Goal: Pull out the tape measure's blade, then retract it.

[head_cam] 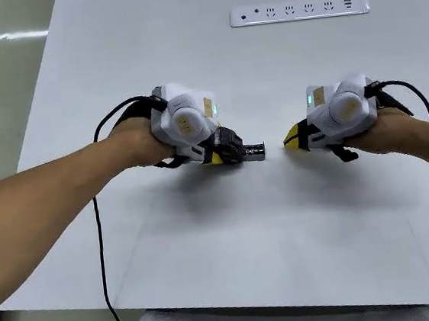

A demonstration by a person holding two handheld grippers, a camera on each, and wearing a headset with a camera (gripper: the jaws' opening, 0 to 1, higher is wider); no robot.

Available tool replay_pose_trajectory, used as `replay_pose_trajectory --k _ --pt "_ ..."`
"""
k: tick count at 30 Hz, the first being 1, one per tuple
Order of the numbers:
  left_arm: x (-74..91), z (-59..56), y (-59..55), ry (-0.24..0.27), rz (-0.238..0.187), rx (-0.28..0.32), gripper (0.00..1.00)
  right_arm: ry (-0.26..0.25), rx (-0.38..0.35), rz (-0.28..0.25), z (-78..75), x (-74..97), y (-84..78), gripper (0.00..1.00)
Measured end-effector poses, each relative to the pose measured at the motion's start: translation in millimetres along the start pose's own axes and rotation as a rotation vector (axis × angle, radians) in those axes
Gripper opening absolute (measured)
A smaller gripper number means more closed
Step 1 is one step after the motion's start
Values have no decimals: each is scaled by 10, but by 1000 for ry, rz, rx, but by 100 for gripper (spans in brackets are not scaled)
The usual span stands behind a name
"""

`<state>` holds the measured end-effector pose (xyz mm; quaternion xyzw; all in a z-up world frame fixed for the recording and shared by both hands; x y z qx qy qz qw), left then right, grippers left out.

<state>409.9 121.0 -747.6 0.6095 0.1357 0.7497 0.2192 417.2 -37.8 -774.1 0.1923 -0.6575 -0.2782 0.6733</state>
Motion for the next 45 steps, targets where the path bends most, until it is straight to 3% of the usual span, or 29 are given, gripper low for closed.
replay_pose_trajectory --k 19,22,30,45 --pt "26 12 -16 -2 -3 1 33 30 19 -8 45 -110 122 0" --pt "25 15 -20 -2 -2 2 33 32 17 -9 48 -116 129 1" --pt "20 21 -32 -2 -2 5 33 29 -8 -11 48 -157 152 20" --pt "13 31 -38 -3 -5 7 33 51 26 -1 48 -310 249 21"
Point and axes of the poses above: the centre of the closed fingertips' face, and the gripper's own axes: x roughly backward along the fingers, z roughly to its left, y roughly out of its top, the point moved 7 cm from there along x, roughly backward along the fingers, and after that the axes turned 9 degrees about -x, right-handed, at the moved point
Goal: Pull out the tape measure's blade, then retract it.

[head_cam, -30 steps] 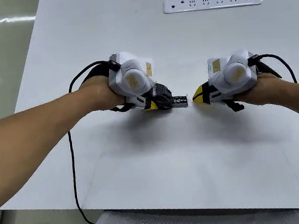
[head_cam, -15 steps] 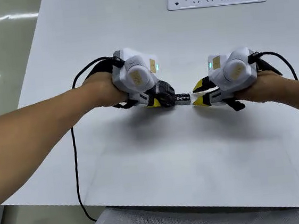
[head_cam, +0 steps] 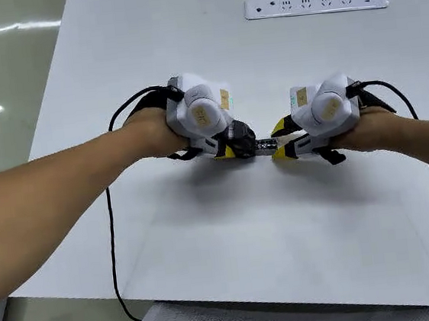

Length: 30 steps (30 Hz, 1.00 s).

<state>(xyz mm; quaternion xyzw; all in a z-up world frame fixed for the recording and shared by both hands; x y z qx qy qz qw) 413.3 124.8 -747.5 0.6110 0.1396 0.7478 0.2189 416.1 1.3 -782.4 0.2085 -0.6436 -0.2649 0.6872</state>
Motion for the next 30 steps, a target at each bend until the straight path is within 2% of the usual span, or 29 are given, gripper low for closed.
replay_pose_trajectory --k 6,30 --pt "3 -2 7 1 0 3 33 6 9 7 -4 -10 -4 15" --pt "6 -3 -4 -1 10 4 33 -3 31 6 -3 30 -30 10"
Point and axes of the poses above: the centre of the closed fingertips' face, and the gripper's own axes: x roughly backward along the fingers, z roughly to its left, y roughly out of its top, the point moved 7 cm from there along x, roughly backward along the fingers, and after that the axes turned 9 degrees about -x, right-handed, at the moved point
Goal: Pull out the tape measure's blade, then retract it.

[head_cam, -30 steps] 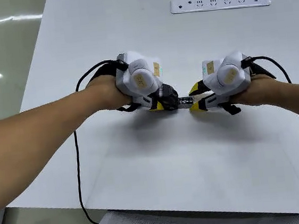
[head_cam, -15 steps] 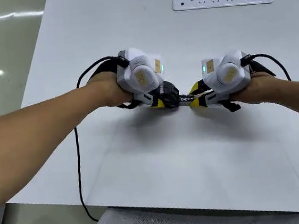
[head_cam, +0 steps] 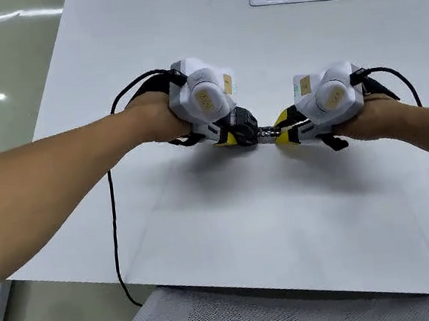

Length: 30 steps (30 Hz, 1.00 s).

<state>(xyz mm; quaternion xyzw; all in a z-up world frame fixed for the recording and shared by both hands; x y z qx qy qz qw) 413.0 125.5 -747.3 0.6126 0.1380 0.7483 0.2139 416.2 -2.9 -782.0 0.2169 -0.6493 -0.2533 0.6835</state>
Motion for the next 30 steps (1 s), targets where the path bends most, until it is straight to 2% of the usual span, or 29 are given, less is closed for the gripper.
replay_pose_trajectory --k 18,30 --pt "14 -8 -2 1 6 11 33 -4 -4 7 -22 102 -91 9" --pt "14 -1 0 4 2 12 33 -6 -25 25 -49 230 -271 9"
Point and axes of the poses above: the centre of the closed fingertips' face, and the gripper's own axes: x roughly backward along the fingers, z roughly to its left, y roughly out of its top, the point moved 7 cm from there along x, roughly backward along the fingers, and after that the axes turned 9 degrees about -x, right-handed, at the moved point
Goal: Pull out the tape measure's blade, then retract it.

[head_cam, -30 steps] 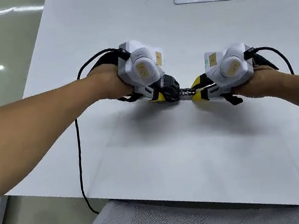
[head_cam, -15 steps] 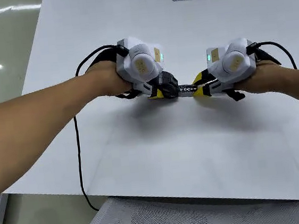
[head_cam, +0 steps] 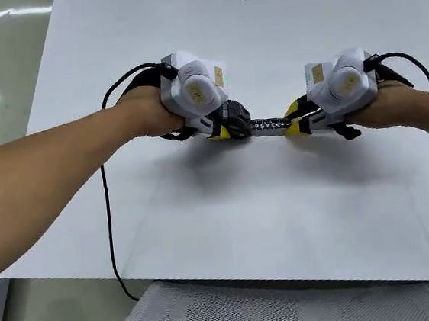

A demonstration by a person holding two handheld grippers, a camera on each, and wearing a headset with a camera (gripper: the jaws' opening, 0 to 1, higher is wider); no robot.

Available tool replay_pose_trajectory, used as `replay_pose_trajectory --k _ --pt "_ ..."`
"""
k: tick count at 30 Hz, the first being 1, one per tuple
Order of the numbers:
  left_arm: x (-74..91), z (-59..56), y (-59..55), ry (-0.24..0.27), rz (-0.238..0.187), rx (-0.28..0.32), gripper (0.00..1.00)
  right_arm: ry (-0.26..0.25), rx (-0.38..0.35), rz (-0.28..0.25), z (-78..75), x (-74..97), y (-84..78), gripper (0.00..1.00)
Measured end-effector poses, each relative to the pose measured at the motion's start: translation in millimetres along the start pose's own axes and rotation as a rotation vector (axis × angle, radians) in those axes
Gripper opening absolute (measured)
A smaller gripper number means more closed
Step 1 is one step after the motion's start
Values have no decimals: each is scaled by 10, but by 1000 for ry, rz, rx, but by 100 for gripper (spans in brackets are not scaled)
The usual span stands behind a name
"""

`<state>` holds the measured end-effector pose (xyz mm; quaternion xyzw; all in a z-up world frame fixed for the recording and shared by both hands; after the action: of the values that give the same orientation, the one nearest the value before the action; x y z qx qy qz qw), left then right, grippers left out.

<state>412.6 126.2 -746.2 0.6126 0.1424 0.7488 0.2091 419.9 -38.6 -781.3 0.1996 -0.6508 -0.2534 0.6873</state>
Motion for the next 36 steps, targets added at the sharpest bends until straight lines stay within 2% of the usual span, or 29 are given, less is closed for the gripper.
replay_pose_trajectory --k 13,36 --pt "-16 4 12 -2 3 -3 33 6 -39 10 -14 131 -165 9" --pt "-18 6 16 -3 2 -1 33 -15 -55 45 -52 362 -445 9"
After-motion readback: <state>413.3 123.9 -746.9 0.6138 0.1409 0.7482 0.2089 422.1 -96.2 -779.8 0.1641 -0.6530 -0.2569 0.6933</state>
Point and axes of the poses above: the centre of the closed fingertips' face, and the gripper's own axes: x roughly backward along the fingers, z roughly to its left, y roughly out of its top, the point moved 7 cm from there along x, roughly backward along the fingers, and after that the axes turned 9 degrees about -x, right-handed, at the moved point
